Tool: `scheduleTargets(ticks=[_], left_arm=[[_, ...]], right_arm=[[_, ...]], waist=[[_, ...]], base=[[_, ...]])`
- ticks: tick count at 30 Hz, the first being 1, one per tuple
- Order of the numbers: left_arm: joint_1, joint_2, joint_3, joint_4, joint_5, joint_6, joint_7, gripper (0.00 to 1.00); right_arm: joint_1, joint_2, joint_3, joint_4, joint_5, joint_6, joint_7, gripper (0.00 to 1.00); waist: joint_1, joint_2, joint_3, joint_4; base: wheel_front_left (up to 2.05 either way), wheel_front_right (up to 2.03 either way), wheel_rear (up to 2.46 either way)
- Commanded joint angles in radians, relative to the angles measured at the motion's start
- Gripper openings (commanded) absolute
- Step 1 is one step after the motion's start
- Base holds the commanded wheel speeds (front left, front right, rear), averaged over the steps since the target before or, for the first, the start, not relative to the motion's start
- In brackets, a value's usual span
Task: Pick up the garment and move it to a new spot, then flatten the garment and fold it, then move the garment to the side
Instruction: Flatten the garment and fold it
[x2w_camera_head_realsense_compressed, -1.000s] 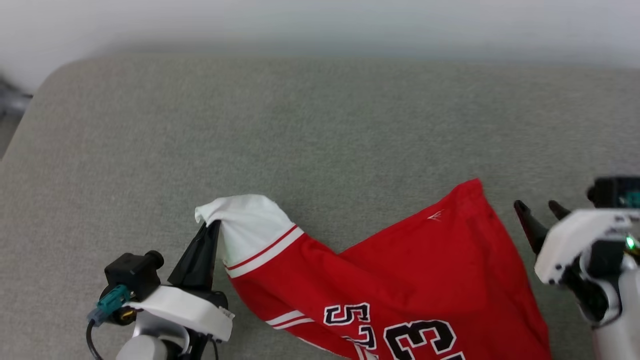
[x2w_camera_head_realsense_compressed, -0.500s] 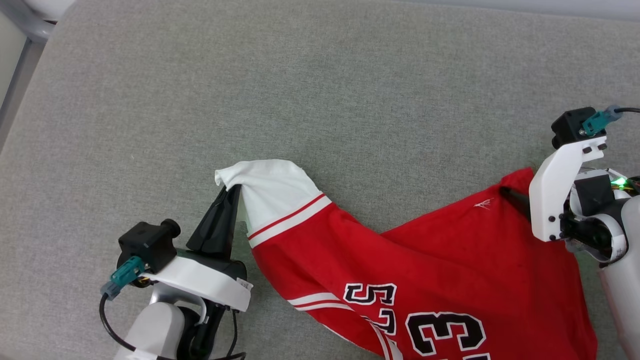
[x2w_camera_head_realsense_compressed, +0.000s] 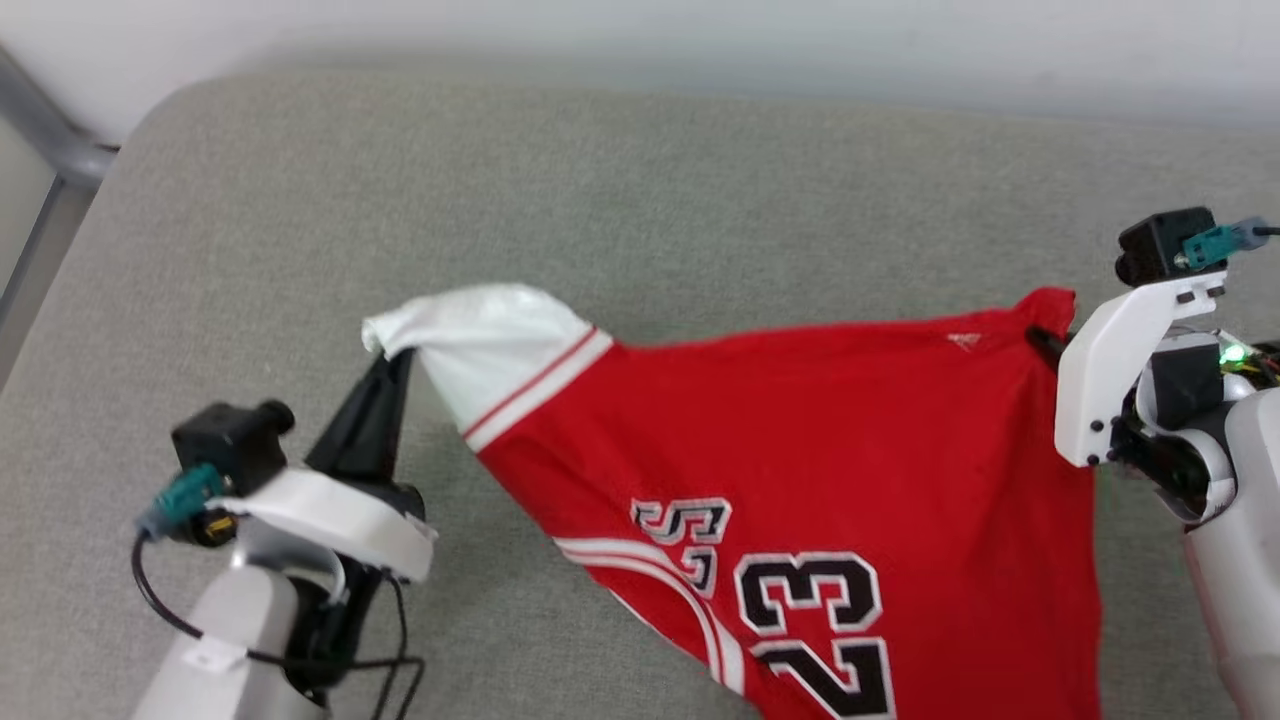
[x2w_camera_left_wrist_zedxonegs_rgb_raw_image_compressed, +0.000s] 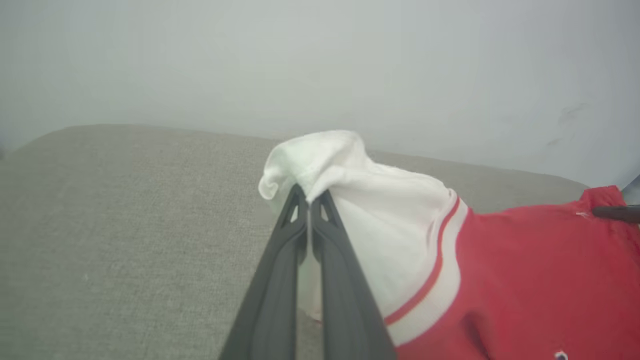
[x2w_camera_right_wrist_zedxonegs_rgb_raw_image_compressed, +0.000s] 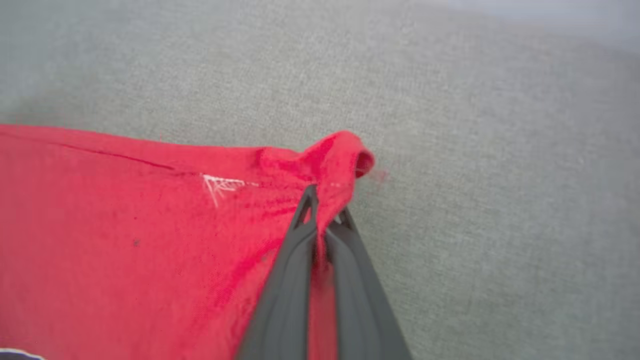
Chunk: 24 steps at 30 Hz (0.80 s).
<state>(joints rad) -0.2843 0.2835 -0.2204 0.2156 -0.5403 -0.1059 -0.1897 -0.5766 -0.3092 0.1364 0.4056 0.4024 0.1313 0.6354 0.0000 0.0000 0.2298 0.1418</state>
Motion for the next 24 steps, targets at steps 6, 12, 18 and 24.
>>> scheduleTargets(ticks=[6,12,18,24], left_arm=[[-0.148,0.04,0.022,0.037,-0.001,0.006,0.046,0.0],[-0.359,0.054,0.026,0.141,-0.007,-0.005,0.074,0.0],[-0.619,0.08,0.017,0.265,0.017,-0.014,0.055,0.0],[-0.887,0.122,0.017,0.365,0.032,-0.019,0.046,0.0]], right_arm=[[-0.056,0.046,-0.051,0.0,-0.06,-0.001,-0.123,0.0],[-0.167,0.075,-0.085,0.031,-0.128,-0.001,-0.218,0.0],[-0.348,0.092,-0.093,0.077,-0.171,-0.001,-0.302,0.0],[-0.574,0.1,-0.126,0.121,-0.216,-0.001,-0.362,0.0]], waist=[[0.0,0.0,-0.084,-0.07],[0.0,0.0,-0.087,-0.109],[0.0,0.0,-0.03,-0.132],[0.0,0.0,0.072,-0.147]], base=[[0.0,0.0,0.0],[0.0,0.0,0.0],[0.0,0.0,0.0],[0.0,0.0,0.0]])
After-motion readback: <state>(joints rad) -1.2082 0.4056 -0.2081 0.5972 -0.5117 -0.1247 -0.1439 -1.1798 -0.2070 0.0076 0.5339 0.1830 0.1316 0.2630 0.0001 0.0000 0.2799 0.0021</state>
